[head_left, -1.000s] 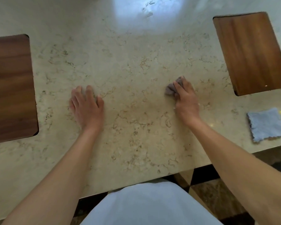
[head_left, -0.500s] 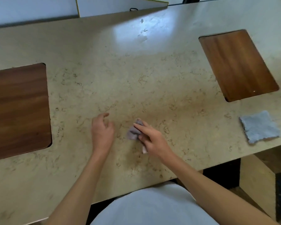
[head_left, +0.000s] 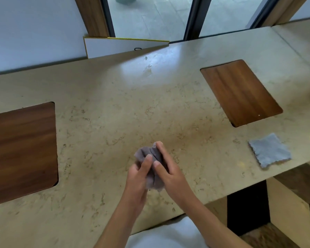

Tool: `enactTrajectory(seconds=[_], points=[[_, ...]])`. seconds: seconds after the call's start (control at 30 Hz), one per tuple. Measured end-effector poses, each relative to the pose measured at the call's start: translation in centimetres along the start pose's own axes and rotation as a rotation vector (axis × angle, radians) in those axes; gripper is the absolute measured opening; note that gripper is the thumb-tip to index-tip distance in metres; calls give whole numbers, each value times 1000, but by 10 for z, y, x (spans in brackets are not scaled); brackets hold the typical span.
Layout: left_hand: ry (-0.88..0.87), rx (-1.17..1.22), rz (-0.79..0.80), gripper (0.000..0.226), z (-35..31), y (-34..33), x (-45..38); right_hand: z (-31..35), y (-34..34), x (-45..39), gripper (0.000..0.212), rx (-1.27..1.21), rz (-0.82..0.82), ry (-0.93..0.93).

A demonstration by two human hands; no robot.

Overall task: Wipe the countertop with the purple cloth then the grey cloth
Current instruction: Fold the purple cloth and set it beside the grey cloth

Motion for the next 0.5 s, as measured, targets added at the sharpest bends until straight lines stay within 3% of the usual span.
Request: enactTrajectory(seconds=[0.17, 0.3, 0.5], points=[[91, 151, -87, 36, 9, -7, -4, -19, 45, -13, 48, -202, -191, -180], [169, 353, 35, 47, 11, -43, 3, -48, 47, -10, 56, -488, 23, -491], [26, 80, 13, 30, 15, -82, 6, -42, 108, -15, 50, -594, -47, -365]])
Point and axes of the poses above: each hand's wrist, its own x-axis away from the middle knuckle, its own y-axis out of the back of the hand, z = x × y, the point moved 10 cm from there along -x, towards the middle knuckle, and after that the axes turned 9 degrees about -z, right-handed, at the moved point
